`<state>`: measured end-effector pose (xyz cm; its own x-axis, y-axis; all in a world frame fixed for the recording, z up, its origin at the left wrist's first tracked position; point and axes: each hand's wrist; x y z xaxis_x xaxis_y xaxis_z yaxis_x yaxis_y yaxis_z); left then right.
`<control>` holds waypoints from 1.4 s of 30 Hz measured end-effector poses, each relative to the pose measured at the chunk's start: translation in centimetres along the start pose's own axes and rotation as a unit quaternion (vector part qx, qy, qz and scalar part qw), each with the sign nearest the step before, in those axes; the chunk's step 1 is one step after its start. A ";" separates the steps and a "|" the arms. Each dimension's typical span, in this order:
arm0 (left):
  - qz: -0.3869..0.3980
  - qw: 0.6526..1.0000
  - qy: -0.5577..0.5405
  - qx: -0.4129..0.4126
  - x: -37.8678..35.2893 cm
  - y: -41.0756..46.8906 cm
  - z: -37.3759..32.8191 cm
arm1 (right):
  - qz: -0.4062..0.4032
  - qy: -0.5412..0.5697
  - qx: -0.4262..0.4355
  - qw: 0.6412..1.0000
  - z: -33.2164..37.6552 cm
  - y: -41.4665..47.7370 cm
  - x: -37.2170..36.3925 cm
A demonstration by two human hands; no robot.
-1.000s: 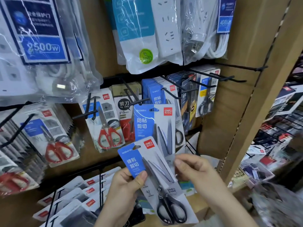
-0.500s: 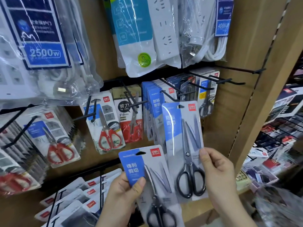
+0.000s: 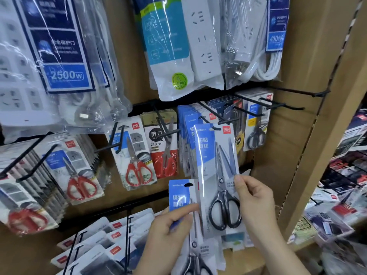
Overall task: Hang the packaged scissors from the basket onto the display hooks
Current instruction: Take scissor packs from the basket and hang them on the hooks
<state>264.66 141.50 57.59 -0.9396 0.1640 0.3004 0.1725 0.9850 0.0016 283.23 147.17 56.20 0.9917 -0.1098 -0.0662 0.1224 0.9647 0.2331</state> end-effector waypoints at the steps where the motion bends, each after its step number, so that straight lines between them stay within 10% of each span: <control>1: 0.003 1.000 0.012 0.006 -0.2 0.4 -0.2 | -0.003 0.003 -0.001 1.000 -0.1 0.3 -0.3; 13: -0.038 0.991 0.117 0.057 -1.5 5.6 1.6 | 0.175 -0.066 -0.106 0.977 -3.1 0.9 0.6; 38: -0.097 0.992 -0.081 -0.008 0.9 2.2 -0.1 | 0.023 -0.190 -0.070 0.979 -5.6 3.5 -0.7; 42: -0.112 0.982 -0.137 -0.058 1.1 2.6 -0.9 | 0.287 -0.029 -0.157 0.944 -1.4 -0.4 0.8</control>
<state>264.36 144.16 58.82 -0.9994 -0.0318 0.0115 -0.0296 0.9880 0.1518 283.88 147.01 54.70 0.8924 0.4496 0.0386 -0.4454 0.8913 -0.0851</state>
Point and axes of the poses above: each hand's wrist, its own y-axis towards the middle knuckle, its own x-axis out of the back of the hand, z = x × y, and after that the axes turned 11 degrees about z, right-handed
